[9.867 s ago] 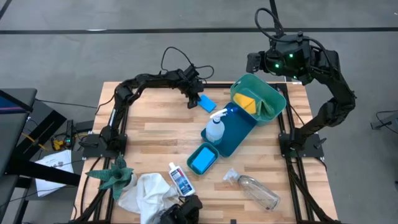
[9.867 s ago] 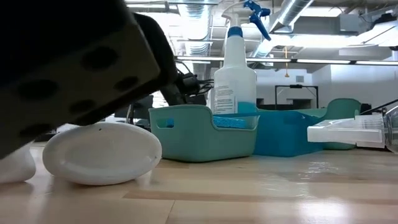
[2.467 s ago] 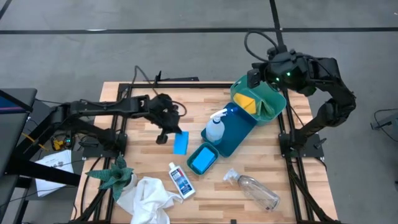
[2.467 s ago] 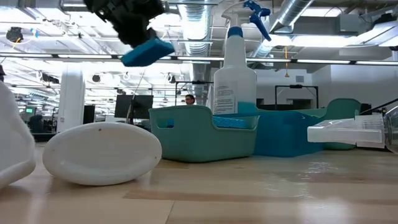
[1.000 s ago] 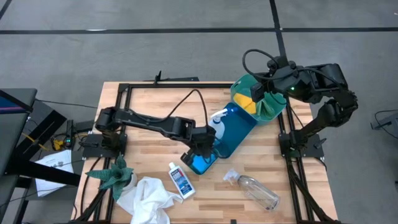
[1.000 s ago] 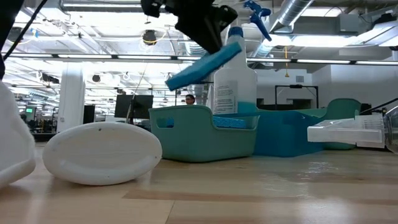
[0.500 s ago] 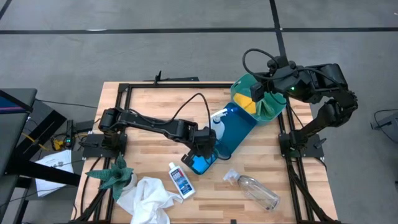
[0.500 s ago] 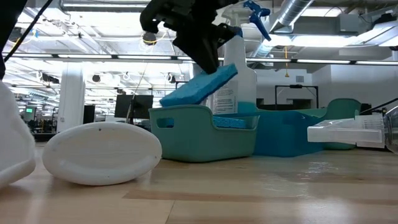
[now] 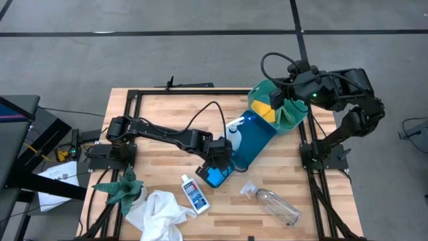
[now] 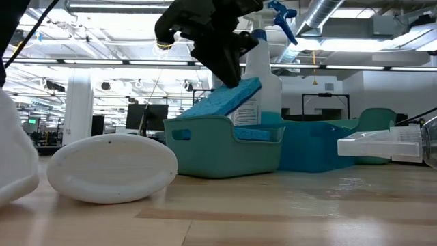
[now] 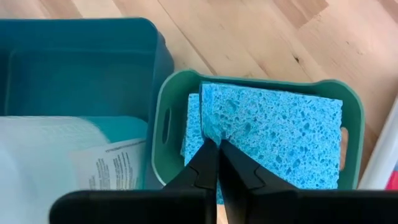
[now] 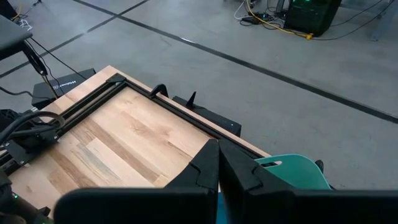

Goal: Pick & Place Kitchen Items
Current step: Put the light blue sponge into the bottom green bin, then put the transparent spray bottle into the blue bin

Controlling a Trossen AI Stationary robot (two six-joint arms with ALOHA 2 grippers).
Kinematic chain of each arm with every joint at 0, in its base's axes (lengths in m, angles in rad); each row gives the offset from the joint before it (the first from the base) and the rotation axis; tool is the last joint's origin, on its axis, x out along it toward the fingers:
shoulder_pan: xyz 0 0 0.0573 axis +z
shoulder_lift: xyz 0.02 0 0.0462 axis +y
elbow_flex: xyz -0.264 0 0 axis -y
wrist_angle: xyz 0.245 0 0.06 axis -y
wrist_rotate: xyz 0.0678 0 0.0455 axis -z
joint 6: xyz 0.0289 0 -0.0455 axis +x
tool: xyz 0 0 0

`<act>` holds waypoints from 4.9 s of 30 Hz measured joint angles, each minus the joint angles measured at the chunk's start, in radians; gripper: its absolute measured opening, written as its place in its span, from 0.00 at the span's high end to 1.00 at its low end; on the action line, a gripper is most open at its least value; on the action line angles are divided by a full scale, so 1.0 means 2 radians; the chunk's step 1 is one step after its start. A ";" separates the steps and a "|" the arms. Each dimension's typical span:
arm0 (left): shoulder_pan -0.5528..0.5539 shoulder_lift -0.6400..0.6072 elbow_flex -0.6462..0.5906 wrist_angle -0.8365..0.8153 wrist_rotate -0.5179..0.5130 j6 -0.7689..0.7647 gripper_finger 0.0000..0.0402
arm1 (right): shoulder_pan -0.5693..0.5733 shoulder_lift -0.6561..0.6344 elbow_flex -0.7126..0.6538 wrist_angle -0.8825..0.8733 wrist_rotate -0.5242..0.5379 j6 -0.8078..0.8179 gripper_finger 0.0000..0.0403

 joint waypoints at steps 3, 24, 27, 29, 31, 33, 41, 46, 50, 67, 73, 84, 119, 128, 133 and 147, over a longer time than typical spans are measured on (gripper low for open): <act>0.000 0.000 0.000 0.002 0.000 0.000 1.00 | 0.000 0.000 0.000 0.000 0.000 0.000 1.00; -0.001 0.000 0.000 0.002 0.000 -0.009 0.99 | 0.000 0.000 0.000 0.000 0.000 0.000 1.00; -0.002 0.000 0.000 0.002 0.000 -0.009 0.99 | 0.000 0.000 0.000 0.000 -0.001 0.000 1.00; -0.003 0.000 0.000 0.002 0.000 -0.009 0.98 | 0.000 0.000 0.000 0.000 -0.002 0.000 1.00; -0.005 0.000 0.000 0.002 0.001 -0.009 0.97 | 0.000 0.000 0.000 0.000 -0.002 0.000 1.00; -0.005 0.000 0.000 0.002 0.001 -0.009 0.94 | 0.000 0.000 0.000 0.000 -0.002 0.000 1.00; -0.005 0.000 0.001 0.002 -0.010 -0.010 0.80 | 0.000 0.000 0.000 0.000 -0.002 0.000 1.00; -0.005 -0.001 0.001 0.002 -0.010 -0.010 0.78 | 0.000 0.000 0.000 0.000 -0.002 0.000 1.00; -0.005 -0.014 0.001 0.009 -0.013 -0.010 0.78 | 0.000 0.000 0.000 0.000 -0.002 0.000 1.00; -0.003 -0.093 0.000 -0.007 -0.009 -0.096 0.78 | 0.029 -0.003 0.000 0.000 0.014 0.006 1.00; -0.003 -0.154 -0.053 0.003 -0.014 -0.168 0.78 | 0.049 -0.003 0.000 -0.002 0.037 0.019 1.00; -0.013 -0.364 -0.249 0.116 -0.089 -0.373 0.78 | 0.101 -0.002 -0.019 -0.005 0.066 0.061 1.00; -0.028 -0.594 -0.352 0.216 -0.339 -0.376 0.78 | 0.225 -0.242 -0.476 0.322 0.091 0.058 1.00; -0.003 -0.580 -0.352 0.241 -0.355 -0.376 0.78 | 0.234 -0.298 -0.476 0.306 0.078 0.018 1.00; 0.004 -0.567 -0.352 0.260 -0.355 -0.376 0.78 | 0.216 -0.310 -0.476 0.243 0.077 0.067 0.97; 0.003 -0.553 -0.352 0.269 -0.355 -0.385 0.78 | 0.199 -0.297 -0.476 0.163 -0.065 0.197 0.57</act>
